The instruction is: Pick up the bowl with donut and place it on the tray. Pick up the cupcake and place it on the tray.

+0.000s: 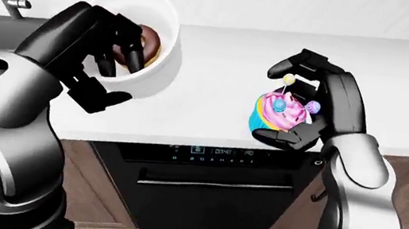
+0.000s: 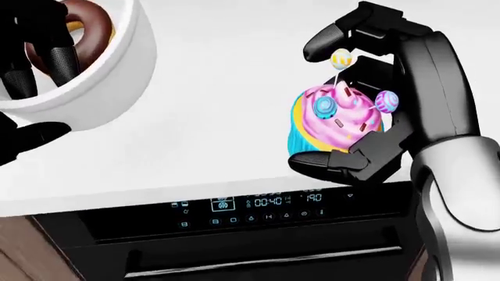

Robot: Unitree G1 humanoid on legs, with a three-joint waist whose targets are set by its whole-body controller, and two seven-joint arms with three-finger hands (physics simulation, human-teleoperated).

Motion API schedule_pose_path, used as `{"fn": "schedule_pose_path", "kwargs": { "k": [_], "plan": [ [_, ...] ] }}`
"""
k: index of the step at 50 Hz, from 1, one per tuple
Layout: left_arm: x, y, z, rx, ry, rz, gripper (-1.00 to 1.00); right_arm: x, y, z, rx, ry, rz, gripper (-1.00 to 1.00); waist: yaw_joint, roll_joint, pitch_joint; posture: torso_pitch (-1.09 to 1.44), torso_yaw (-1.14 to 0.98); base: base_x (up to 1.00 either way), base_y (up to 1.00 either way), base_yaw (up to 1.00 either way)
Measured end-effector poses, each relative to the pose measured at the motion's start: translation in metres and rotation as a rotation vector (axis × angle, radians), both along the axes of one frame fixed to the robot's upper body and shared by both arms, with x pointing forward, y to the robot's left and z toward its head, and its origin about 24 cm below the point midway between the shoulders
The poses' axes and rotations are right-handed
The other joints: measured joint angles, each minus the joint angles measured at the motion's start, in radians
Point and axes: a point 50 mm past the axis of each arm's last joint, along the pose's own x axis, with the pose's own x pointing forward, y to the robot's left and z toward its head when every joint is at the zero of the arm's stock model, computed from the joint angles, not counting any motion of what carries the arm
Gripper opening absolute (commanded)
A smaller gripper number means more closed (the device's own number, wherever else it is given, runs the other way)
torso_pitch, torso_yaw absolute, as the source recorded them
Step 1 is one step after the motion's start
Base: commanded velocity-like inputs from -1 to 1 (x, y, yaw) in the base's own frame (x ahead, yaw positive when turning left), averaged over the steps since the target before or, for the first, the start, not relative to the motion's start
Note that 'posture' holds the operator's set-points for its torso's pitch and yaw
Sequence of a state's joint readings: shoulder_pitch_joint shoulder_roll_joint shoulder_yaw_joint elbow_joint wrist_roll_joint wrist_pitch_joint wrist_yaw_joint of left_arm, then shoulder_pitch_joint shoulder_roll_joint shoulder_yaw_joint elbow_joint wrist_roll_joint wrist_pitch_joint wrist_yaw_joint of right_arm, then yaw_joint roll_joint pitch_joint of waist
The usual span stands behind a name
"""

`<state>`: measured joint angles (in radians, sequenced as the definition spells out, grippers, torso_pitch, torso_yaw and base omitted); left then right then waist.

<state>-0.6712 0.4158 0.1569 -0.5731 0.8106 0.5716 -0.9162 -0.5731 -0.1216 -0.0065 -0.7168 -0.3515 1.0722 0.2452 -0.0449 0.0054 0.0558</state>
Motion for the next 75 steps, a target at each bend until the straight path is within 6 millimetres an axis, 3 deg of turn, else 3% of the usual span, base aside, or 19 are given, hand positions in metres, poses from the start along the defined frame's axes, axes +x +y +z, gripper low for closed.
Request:
{"fn": "schedule_pose_path", "kwargs": {
  "k": [5,9,14,17,19,22,24,27,29,31,41,43,46,51,55,62,66,72,75],
  "plan": [
    [-0.003,-0.001,0.007,0.01,-0.05,0.002,-1.0,0.002,-0.001,-0.003,0.005,0.016,-0.011,-1.0,-0.006,0.09,-0.009,0.0,0.0,0.0,0.69,0.0],
    [-0.003,0.005,0.002,0.001,-0.02,0.032,-1.0,0.004,0.005,-0.014,0.002,0.081,0.028,-1.0,0.012,0.041,-0.002,0.0,0.0,0.0,0.69,0.0],
    [0.001,0.01,-0.002,-0.009,0.017,0.055,-1.0,0.003,0.005,-0.005,0.004,0.042,0.03,-1.0,0.034,-0.014,0.008,0.0,0.0,0.0,0.65,0.0],
    [0.001,0.009,-0.001,-0.009,0.014,0.055,-1.0,0.001,0.004,0.0,0.003,0.01,0.029,-1.0,0.039,-0.033,0.005,0.0,0.0,0.0,0.54,0.0],
    [0.0,0.006,-0.001,-0.004,0.008,0.042,-1.0,0.001,0.002,-0.002,0.003,0.015,0.016,-1.0,0.03,-0.005,0.012,0.0,0.0,0.02,0.51,0.0],
    [0.001,0.001,-0.003,0.013,0.027,0.004,-1.0,0.004,-0.001,-0.009,0.008,0.066,-0.007,-1.0,0.026,-0.03,-0.006,0.0,0.0,0.05,0.46,0.0],
    [0.0,-0.001,0.0,0.019,0.019,-0.011,-1.0,0.004,-0.001,-0.007,0.007,0.056,-0.01,-1.0,0.019,-0.008,-0.005,0.0,0.0,0.21,0.38,0.0],
    [-0.004,0.0,0.005,0.023,-0.016,-0.003,-1.0,0.001,0.002,0.001,0.001,0.008,0.006,-1.0,0.006,0.071,0.018,0.0,0.0,0.34,0.38,0.0],
    [-0.004,0.006,0.003,0.016,-0.012,0.025,-1.0,0.001,0.007,-0.006,0.001,0.028,0.035,-1.0,0.009,0.062,0.035,0.0,0.0,0.39,0.38,0.0],
    [-0.003,0.01,0.002,0.007,0.001,0.048,-1.0,0.004,0.009,-0.011,-0.003,0.064,0.054,-1.0,0.016,0.054,0.029,0.0,0.0,0.46,0.42,0.0],
    [-0.006,0.013,0.005,0.002,-0.026,0.072,-1.0,0.0,0.008,-0.002,0.0,0.013,0.049,-1.0,0.034,-0.057,0.021,0.0,0.0,0.45,0.45,0.0],
    [-0.006,0.009,0.004,0.004,-0.028,0.052,-1.0,0.0,0.005,-0.003,0.0,0.015,0.034,-1.0,0.019,-0.039,0.014,0.0,0.0,0.11,0.41,0.0],
    [-0.005,0.0,0.002,0.023,-0.003,-0.003,-1.0,0.002,-0.001,-0.008,0.006,0.051,-0.003,-1.0,0.033,-0.038,-0.012,0.0,0.0,0.0,0.39,0.0],
    [-0.004,-0.001,0.003,0.03,0.004,-0.022,-1.0,0.001,0.002,-0.004,0.0,0.03,0.006,-1.0,0.05,0.054,0.0,0.0,0.0,0.0,0.39,0.0],
    [0.0,0.011,-0.004,0.0,0.047,0.044,-1.0,0.005,0.01,-0.013,-0.007,0.081,0.054,-1.0,0.077,0.051,0.012,0.0,0.0,0.0,0.68,0.0],
    [-0.01,0.011,0.012,0.005,-0.057,0.057,-1.0,0.0,0.004,-0.001,-0.007,0.009,0.024,-1.0,0.042,-0.059,0.005,0.0,0.0,-0.06,0.7,0.0],
    [-0.008,0.002,0.006,0.023,-0.026,0.0,-1.0,0.001,0.0,-0.008,-0.004,0.048,-0.009,-1.0,0.035,-0.065,-0.025,0.0,0.0,-0.46,0.7,0.0],
    [-0.008,0.003,0.007,0.021,-0.01,-0.008,-1.0,0.0,0.003,-0.004,-0.007,0.027,0.016,-1.0,0.067,-0.003,-0.004,0.0,0.0,-0.58,0.7,0.0],
    [-0.008,0.003,0.009,0.02,-0.021,-0.002,-1.0,0.001,0.003,-0.003,-0.007,0.029,0.008,-1.0,0.083,0.059,0.0,0.0,0.0,-0.65,0.69,0.0]
  ]
}}
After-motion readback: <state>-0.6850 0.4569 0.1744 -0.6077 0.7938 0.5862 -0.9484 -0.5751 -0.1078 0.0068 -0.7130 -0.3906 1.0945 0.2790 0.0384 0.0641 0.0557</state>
